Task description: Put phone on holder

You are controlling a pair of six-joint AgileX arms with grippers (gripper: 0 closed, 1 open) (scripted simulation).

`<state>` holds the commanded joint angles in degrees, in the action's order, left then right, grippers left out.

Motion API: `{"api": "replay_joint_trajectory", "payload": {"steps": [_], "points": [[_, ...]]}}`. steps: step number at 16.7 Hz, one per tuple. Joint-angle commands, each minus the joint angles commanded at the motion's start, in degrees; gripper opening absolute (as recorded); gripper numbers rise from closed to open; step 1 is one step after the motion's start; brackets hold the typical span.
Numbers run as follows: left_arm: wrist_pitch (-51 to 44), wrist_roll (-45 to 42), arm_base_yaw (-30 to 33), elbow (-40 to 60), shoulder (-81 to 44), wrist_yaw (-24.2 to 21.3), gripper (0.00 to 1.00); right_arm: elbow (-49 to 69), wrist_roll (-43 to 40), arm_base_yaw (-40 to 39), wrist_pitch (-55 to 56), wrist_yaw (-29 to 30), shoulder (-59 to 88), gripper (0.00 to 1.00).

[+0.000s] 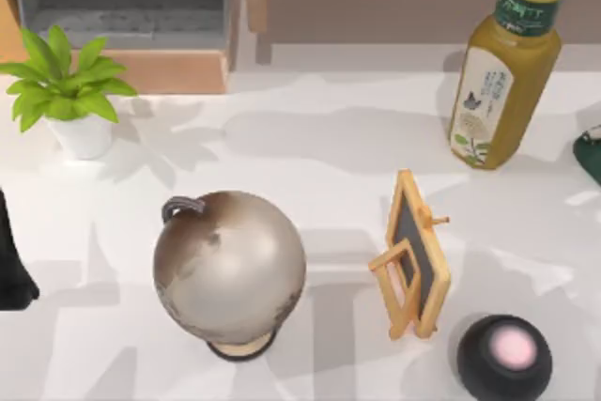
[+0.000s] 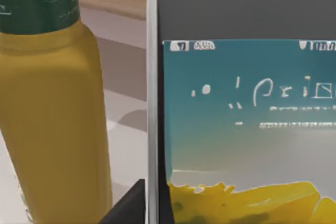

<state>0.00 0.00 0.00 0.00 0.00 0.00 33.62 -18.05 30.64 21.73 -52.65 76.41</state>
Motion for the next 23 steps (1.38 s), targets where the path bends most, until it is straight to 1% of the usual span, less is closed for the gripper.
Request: {"api": "replay_joint_trajectory", "payload": {"steps": [8, 13, 15, 17, 21, 23], "points": [[0.00, 0.00, 0.00, 0.00, 0.00, 0.00, 1.00, -0.44, -0.25, 0.49, 1.12, -0.24, 0.02, 0.00], [0.00, 0.00, 0.00, 0.00, 0.00, 0.00, 1.00, 0.90, -1.21, 1.42, 8.05, -2.94, -0.22, 0.00], [0.00, 0.00, 0.00, 0.00, 0.00, 0.00, 1.00, 0.53, -0.77, 0.58, 10.08, -2.93, 0.54, 0.00], [0.00, 0.00, 0.00, 0.00, 0.00, 0.00, 1.00, 0.03, 0.37, -1.17, 10.77, -0.95, 2.27, 0.00], [0.00, 0.00, 0.00, 0.00, 0.00, 0.00, 1.00, 1.34, 3.31, -5.84, 10.39, 5.52, 7.54, 0.00], [0.00, 0.00, 0.00, 0.00, 0.00, 0.00, 1.00, 2.55, 4.05, -7.41, 10.15, 7.46, 9.52, 0.00]]}}
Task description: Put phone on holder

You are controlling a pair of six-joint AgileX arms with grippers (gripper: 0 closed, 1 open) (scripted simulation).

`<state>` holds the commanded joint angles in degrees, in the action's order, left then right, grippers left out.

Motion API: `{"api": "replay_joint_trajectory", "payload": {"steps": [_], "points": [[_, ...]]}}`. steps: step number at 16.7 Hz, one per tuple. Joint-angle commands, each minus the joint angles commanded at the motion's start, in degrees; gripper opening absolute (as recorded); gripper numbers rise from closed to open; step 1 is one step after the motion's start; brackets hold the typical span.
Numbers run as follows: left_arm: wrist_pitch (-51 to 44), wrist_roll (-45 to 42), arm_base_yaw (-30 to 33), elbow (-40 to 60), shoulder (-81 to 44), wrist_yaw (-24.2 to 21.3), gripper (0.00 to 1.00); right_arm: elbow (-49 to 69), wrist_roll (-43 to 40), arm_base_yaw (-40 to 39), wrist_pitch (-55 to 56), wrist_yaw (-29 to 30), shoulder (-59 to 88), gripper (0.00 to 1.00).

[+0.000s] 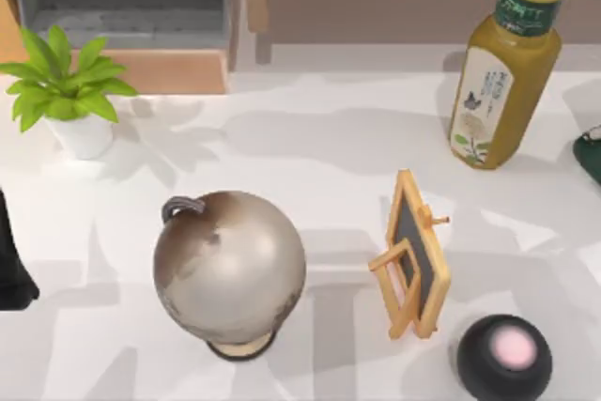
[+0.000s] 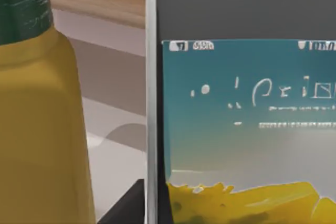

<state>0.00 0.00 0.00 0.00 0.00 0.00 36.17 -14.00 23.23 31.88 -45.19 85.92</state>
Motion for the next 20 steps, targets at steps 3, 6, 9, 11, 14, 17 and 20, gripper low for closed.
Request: {"api": "replay_joint_trajectory", "payload": {"steps": [3, 6, 9, 11, 14, 17, 20], "points": [[0.00, 0.00, 0.00, 0.00, 0.00, 0.00, 1.00, 0.20, 0.08, -0.23, -0.03, 0.27, 0.32, 0.00], [0.00, 0.00, 0.00, 0.00, 0.00, 0.00, 1.00, 0.20, 0.08, -0.23, -0.03, 0.27, 0.32, 0.15], [0.00, 0.00, 0.00, 0.00, 0.00, 0.00, 1.00, 0.20, 0.08, -0.23, -0.03, 0.27, 0.32, 0.38], [0.00, 0.00, 0.00, 0.00, 0.00, 0.00, 1.00, 0.20, 0.08, -0.23, -0.03, 0.27, 0.32, 0.53], [0.00, 0.00, 0.00, 0.00, 0.00, 0.00, 1.00, 0.20, 0.08, -0.23, -0.03, 0.27, 0.32, 0.75], [0.00, 0.00, 0.00, 0.00, 0.00, 0.00, 1.00, 0.20, 0.08, -0.23, -0.03, 0.27, 0.32, 0.98], [0.00, 0.00, 0.00, 0.00, 0.00, 0.00, 1.00, 0.20, 0.08, -0.23, -0.03, 0.27, 0.32, 1.00]]}}
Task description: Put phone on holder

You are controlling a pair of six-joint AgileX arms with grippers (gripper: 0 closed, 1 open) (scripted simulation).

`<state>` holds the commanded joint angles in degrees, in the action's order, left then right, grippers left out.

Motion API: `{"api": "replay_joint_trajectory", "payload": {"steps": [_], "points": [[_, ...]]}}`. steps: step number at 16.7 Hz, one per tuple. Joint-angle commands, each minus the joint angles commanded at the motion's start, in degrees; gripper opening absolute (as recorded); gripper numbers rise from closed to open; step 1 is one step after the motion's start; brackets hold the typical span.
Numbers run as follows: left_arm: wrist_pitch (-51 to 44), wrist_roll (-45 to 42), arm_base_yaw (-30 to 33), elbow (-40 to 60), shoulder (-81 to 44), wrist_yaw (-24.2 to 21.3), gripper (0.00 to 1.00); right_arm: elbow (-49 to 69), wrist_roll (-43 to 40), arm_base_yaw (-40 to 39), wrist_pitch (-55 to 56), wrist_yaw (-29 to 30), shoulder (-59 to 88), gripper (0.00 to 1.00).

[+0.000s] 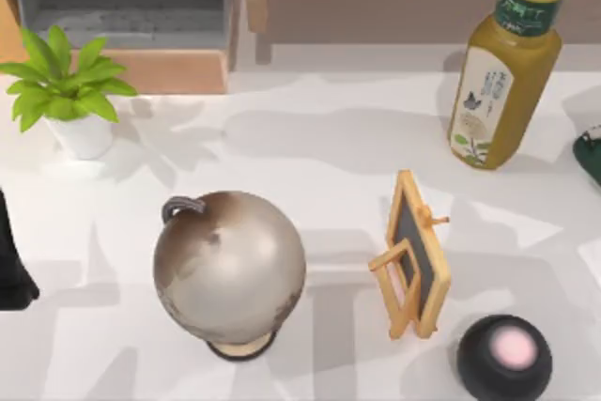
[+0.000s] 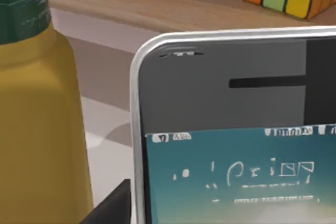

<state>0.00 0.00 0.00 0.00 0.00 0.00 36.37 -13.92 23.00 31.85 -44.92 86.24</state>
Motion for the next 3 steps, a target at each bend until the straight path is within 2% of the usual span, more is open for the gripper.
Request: {"api": "replay_joint_trajectory", "payload": {"steps": [3], "points": [[0.00, 0.00, 0.00, 0.00, 0.00, 0.00, 1.00, 0.00, 0.00, 0.00, 0.00, 0.00, 0.00, 1.00]]}}
